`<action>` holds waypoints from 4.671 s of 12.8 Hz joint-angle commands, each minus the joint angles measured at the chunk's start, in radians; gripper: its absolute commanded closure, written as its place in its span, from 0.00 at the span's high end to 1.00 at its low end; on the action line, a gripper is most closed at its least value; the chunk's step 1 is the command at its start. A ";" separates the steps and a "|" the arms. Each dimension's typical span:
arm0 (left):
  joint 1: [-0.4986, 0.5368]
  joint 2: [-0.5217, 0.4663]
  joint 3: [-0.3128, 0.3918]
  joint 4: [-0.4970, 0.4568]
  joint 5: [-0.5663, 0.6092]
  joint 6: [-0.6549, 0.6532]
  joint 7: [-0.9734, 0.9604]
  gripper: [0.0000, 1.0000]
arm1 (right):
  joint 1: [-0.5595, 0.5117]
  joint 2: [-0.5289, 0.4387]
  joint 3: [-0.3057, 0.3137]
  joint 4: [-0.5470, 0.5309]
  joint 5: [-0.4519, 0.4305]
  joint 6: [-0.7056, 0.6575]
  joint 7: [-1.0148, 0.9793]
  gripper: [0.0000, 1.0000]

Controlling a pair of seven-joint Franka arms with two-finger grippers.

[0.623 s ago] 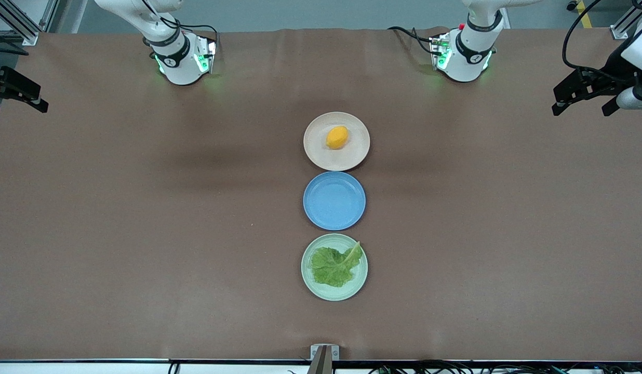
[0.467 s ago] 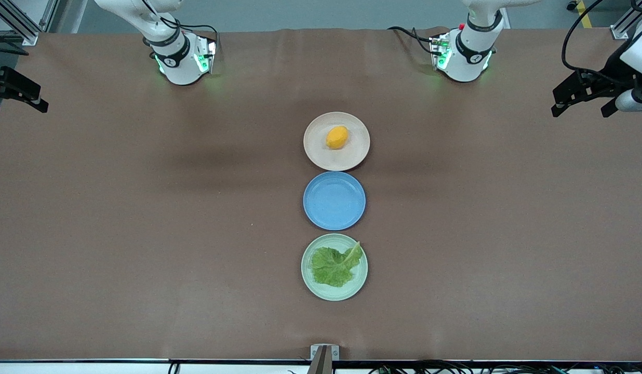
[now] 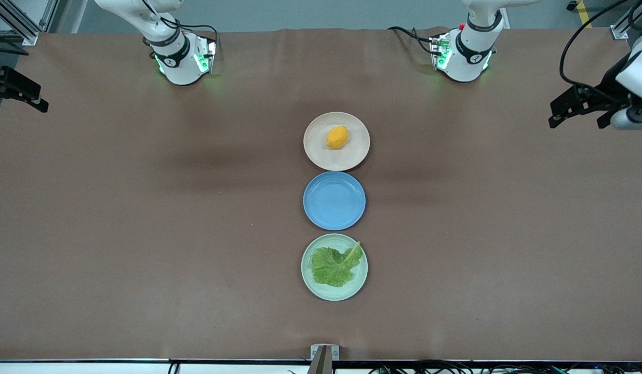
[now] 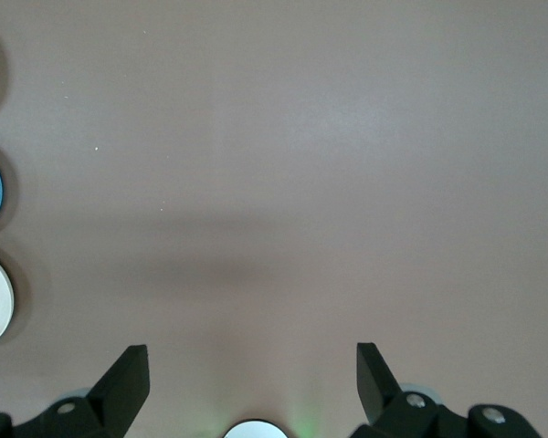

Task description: Pick lemon and lettuce from plates

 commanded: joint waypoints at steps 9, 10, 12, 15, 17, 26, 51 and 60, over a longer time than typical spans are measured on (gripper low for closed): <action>-0.235 0.460 -0.022 0.119 0.015 0.305 -0.131 1.00 | -0.046 0.214 0.005 -0.009 0.007 0.086 -0.001 1.00; -0.275 0.523 -0.021 0.162 0.017 0.320 -0.133 1.00 | -0.036 0.245 0.006 -0.009 -0.016 0.106 -0.003 1.00; -0.339 0.623 -0.010 0.210 0.020 0.412 -0.160 1.00 | -0.014 0.256 0.012 -0.019 -0.011 0.155 0.015 1.00; -0.378 0.712 -0.010 0.210 0.029 0.625 -0.151 1.00 | 0.050 0.254 0.012 -0.064 0.056 0.181 0.272 1.00; -0.407 0.768 -0.013 0.211 0.099 0.810 -0.150 1.00 | 0.145 0.250 0.012 -0.088 0.061 0.204 0.465 1.00; -0.488 1.038 -0.016 0.300 0.106 1.270 -0.027 0.81 | 0.628 0.257 0.012 -0.272 0.064 0.536 1.198 1.00; -0.461 0.897 -0.001 0.282 0.098 1.082 -0.010 0.03 | 1.116 0.728 0.009 -0.223 0.030 0.985 1.887 0.57; -0.128 0.483 0.008 -0.291 0.121 0.954 0.065 0.04 | 0.810 0.609 0.003 -0.168 0.036 0.824 1.412 0.01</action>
